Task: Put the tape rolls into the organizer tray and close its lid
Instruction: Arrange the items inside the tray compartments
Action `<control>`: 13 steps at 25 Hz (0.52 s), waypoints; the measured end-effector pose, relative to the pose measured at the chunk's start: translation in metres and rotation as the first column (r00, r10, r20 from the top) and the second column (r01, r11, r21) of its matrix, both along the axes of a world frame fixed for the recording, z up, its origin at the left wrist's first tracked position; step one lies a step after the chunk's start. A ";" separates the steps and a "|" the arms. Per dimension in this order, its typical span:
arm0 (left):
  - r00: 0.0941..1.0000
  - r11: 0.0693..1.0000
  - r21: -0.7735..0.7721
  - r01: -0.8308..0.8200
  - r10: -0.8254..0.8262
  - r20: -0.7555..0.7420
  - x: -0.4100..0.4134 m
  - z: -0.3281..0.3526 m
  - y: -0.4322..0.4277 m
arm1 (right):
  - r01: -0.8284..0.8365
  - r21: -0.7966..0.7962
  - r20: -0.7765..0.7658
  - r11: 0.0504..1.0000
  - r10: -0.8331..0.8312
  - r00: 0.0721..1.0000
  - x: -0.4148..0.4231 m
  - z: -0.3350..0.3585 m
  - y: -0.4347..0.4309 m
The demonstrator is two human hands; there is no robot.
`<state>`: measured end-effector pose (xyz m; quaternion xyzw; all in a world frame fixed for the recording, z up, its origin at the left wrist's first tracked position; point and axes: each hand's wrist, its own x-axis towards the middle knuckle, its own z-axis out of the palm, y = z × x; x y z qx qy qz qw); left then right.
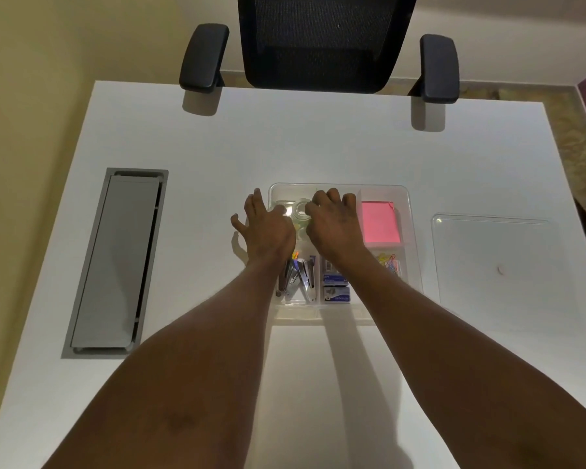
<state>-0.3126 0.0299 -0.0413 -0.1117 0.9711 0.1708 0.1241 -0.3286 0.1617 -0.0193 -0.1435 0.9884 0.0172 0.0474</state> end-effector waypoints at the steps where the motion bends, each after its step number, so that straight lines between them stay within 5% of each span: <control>1: 1.000 0.999 -0.045 0.020 -0.021 -0.015 0.002 0.001 -0.002 | -0.001 0.014 -0.004 1.000 0.001 1.000 0.001 0.000 -0.001; 5: 0.995 0.988 -0.131 0.084 -0.090 -0.040 0.008 0.001 -0.002 | 0.013 0.090 0.008 0.996 -0.014 1.000 0.001 -0.001 -0.006; 13: 0.998 0.996 -0.064 0.061 -0.061 0.014 0.018 -0.002 -0.002 | 0.008 0.136 0.017 0.991 -0.010 1.000 -0.007 -0.002 -0.013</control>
